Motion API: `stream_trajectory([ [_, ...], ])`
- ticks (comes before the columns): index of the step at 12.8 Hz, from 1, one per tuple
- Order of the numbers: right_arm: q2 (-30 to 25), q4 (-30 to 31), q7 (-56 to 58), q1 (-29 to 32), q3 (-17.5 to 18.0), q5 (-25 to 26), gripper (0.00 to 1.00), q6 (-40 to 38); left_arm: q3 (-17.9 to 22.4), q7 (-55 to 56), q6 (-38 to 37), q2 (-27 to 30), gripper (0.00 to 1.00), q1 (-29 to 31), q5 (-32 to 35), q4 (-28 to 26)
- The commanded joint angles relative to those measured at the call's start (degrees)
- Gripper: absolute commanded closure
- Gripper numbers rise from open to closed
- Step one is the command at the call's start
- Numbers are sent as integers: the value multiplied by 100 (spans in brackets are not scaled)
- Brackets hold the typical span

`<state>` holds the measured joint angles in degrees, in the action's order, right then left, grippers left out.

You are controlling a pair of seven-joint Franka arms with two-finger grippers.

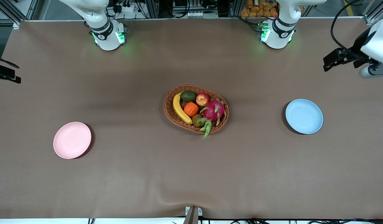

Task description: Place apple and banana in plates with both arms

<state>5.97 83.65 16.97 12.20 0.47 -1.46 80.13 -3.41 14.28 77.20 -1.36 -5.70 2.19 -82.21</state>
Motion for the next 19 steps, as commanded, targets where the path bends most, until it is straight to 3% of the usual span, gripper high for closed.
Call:
stream_trajectory([
  [1, 115, 28, -1, -121, 14, -83, 0, -42, -159, 321, -83, -180, 0, -45, -8, 91],
  [6, 158, 248, -1, -867, 14, -100, 0, -24, -353, 321, 268, -795, 0, -290, -271, 73],
  [10, 579, 240, -9, -1596, 5, -434, 0, 107, -362, 731, 839, -1428, 0, -764, -624, 38],
  [16, 1098, 240, -18, -2476, 14, -645, 0, 459, -362, 4709, 1631, -1745, 0, -2275, -738, -181],
  [19, 1309, 240, -18, -2740, 5, -926, 0, 626, -344, 6127, 1868, -2139, 0, -2979, -624, -208],
])
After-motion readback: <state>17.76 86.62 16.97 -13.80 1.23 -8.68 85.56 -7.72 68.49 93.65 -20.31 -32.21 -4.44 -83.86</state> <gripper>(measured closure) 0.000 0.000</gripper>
